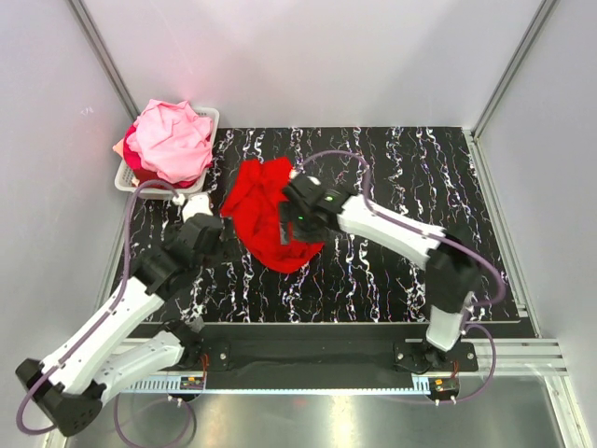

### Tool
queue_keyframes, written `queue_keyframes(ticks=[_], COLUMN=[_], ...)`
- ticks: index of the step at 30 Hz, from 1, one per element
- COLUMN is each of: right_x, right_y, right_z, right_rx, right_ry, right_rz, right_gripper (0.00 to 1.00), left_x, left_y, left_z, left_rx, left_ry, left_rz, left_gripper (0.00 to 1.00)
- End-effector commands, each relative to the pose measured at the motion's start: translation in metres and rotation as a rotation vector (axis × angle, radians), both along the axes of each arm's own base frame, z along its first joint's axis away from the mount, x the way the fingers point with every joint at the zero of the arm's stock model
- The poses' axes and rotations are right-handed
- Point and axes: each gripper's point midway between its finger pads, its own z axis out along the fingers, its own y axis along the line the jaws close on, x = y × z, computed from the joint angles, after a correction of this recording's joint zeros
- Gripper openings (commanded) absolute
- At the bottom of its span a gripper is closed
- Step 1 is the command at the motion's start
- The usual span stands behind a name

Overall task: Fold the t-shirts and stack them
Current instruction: Flatten the tshirt out

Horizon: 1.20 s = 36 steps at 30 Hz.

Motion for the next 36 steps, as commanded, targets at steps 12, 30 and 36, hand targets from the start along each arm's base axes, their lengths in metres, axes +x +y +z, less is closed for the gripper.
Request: queue_keyframes(ticks=[12,30,36], right_x=[0.044,0.060,0.059], right_y=[0.121,0.117,0.114], right_z=[-0.045,-0.087,-0.091], right_rx=[-0.156,-0.262,-0.272], right_ry=[-0.064,-0.095,-0.090], right_rz=[0.233,0.236,0.245], right_gripper=[0.69,0.44,0.14], left_x=[-0.018,-0.020,-0.021], left_y=[0.046,0.043,0.043], left_z=[0.027,0.026,0.026], left_rx=[-0.110,-0.093,-0.086], left_ry=[-0.223,-0.232,-0.233], left_rz=[0.198,0.187,0.189], left_gripper=[0.95,0.95,0.95])
